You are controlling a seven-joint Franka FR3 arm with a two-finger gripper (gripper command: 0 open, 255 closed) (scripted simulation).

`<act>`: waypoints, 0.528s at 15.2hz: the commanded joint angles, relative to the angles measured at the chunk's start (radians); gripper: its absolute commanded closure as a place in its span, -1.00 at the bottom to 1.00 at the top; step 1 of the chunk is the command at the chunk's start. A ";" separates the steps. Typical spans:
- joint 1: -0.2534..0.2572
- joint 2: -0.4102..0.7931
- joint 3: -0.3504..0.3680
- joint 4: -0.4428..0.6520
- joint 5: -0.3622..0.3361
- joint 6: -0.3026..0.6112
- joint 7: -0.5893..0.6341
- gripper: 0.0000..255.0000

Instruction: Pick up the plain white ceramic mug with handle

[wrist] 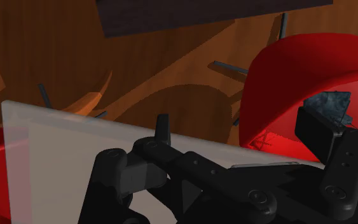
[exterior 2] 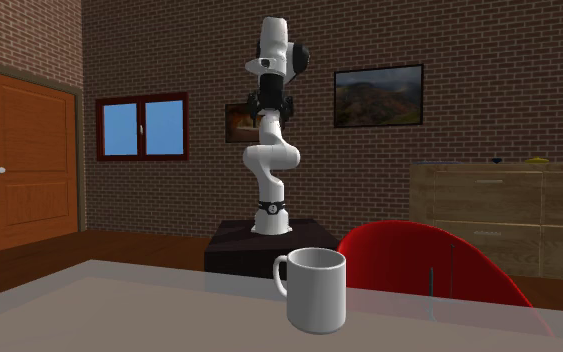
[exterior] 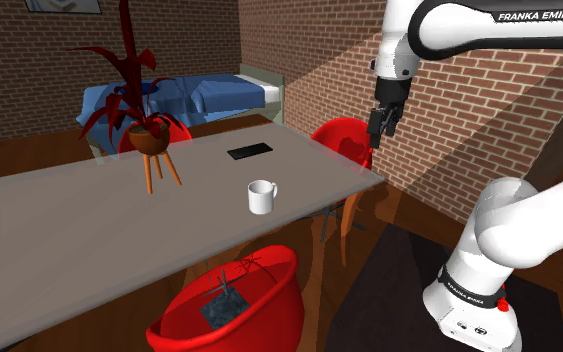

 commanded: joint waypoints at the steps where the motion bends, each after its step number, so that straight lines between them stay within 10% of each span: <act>1: 0.000 0.000 0.000 0.000 0.000 0.000 0.000 -1.00; 8: 0.017 0.219 0.017 0.008 0.024 0.220 0.034 -1.00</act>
